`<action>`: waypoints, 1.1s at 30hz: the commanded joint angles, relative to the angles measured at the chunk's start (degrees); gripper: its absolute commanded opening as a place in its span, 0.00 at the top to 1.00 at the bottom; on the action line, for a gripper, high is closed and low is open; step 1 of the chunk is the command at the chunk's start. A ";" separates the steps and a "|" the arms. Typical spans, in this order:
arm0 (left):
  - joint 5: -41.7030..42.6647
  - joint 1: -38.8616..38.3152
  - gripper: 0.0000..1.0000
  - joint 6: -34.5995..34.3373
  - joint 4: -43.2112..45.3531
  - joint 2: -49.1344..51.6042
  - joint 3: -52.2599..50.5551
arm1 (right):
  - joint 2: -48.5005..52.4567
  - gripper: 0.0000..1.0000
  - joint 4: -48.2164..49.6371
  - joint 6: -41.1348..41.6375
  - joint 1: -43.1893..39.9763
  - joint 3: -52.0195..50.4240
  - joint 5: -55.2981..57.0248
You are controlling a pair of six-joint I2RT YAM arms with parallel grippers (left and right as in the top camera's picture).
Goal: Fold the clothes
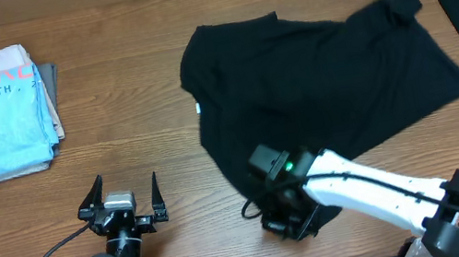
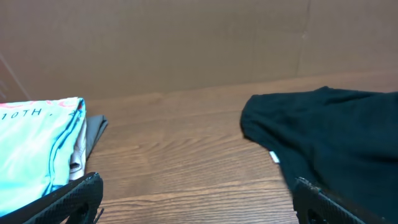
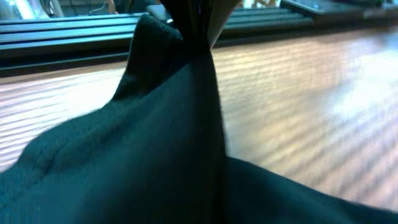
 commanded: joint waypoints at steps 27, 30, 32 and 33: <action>-0.59 -0.42 0.00 1.53 -0.02 -0.59 -0.28 | -1.07 0.83 10.38 -11.08 2.67 0.22 -12.46; -0.59 -0.42 0.00 1.51 -0.02 -0.59 -0.28 | -1.07 0.52 10.93 -13.00 2.71 0.22 -13.49; -0.59 -0.42 0.00 1.51 -0.02 -0.59 -0.28 | -1.07 0.49 10.86 -13.40 2.71 0.22 -13.81; -0.59 -0.42 0.00 1.51 -0.02 -0.59 -0.28 | -1.07 0.48 10.82 -14.29 2.69 0.37 -14.19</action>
